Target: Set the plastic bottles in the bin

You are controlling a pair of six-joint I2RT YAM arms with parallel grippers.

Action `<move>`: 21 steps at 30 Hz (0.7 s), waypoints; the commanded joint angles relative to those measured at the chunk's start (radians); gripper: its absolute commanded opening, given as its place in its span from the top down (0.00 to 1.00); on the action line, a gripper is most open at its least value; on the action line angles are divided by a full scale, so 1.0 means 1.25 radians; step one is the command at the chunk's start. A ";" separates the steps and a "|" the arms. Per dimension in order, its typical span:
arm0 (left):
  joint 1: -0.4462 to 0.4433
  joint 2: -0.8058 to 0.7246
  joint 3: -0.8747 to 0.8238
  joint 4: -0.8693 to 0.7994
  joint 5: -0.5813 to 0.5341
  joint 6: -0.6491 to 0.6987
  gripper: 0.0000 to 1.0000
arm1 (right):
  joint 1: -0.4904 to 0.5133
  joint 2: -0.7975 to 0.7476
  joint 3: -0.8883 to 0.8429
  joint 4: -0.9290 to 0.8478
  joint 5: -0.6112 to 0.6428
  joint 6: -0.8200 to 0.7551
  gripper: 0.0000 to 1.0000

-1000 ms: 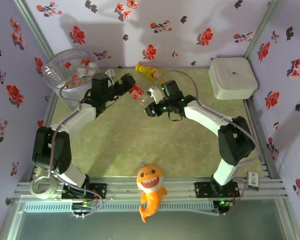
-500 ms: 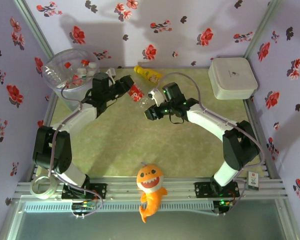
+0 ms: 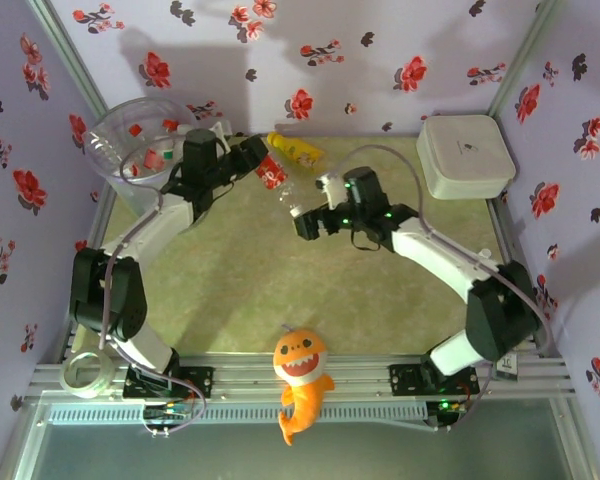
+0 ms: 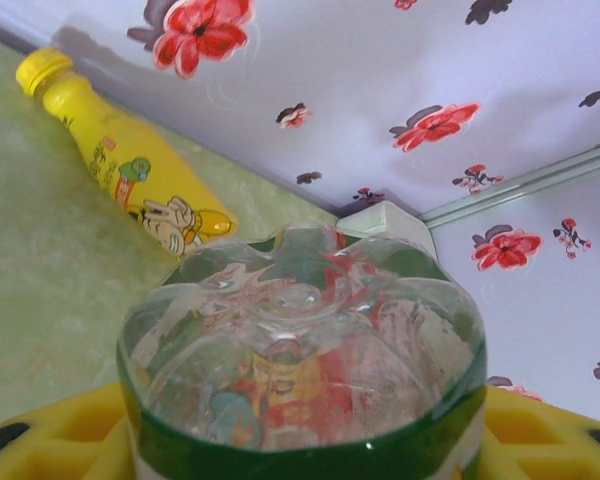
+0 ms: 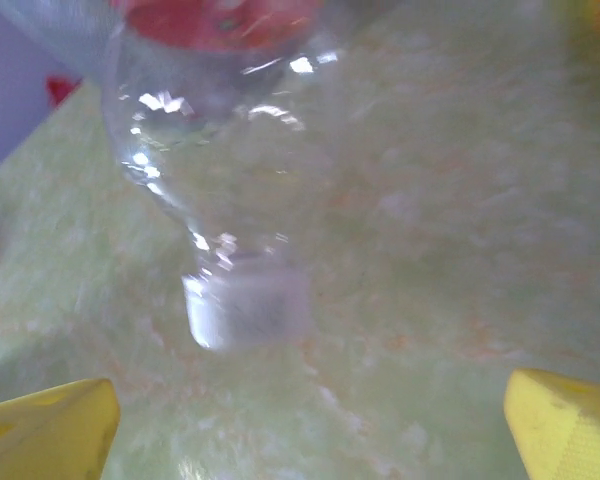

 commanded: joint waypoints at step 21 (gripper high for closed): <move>0.320 -0.137 0.359 -0.178 -0.268 0.251 1.00 | -0.125 -0.169 -0.183 0.132 0.133 0.145 0.01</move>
